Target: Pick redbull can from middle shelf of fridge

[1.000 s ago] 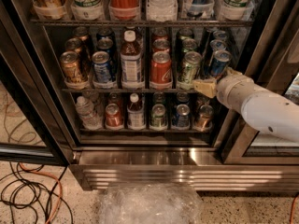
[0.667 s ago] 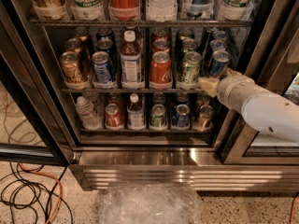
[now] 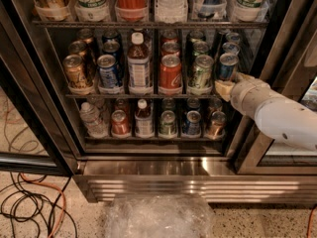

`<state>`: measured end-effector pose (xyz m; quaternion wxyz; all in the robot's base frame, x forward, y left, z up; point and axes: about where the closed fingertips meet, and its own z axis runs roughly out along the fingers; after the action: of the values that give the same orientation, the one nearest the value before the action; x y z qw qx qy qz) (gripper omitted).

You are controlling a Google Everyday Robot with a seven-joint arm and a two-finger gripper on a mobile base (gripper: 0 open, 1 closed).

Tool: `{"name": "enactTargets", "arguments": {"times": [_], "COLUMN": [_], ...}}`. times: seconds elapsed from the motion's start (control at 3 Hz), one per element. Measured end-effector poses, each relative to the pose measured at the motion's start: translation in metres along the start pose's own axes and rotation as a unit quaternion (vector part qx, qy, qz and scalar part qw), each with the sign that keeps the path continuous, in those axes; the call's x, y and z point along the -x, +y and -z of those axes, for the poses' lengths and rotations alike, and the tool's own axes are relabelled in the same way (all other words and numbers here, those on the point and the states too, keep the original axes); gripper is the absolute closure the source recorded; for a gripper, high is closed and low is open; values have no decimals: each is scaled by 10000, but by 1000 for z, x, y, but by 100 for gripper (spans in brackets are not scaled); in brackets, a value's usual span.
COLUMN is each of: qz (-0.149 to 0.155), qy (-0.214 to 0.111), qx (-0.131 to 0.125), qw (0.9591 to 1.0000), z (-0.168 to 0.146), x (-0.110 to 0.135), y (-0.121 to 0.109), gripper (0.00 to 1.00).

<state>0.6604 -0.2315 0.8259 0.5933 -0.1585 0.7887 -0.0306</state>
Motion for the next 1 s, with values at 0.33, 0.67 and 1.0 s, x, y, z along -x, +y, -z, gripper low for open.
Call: {"name": "enactTargets", "arguments": {"times": [0.33,0.67,1.0], "qz": [-8,-20,-81], "qy": [21,44,45], "qx": [-29,-43,-13], "qw": [10000,10000,10000], "z": [-1,-1,-3], "x": [-1,0,3], "y": [-1,-1,2], "gripper": [81,57,34]}}
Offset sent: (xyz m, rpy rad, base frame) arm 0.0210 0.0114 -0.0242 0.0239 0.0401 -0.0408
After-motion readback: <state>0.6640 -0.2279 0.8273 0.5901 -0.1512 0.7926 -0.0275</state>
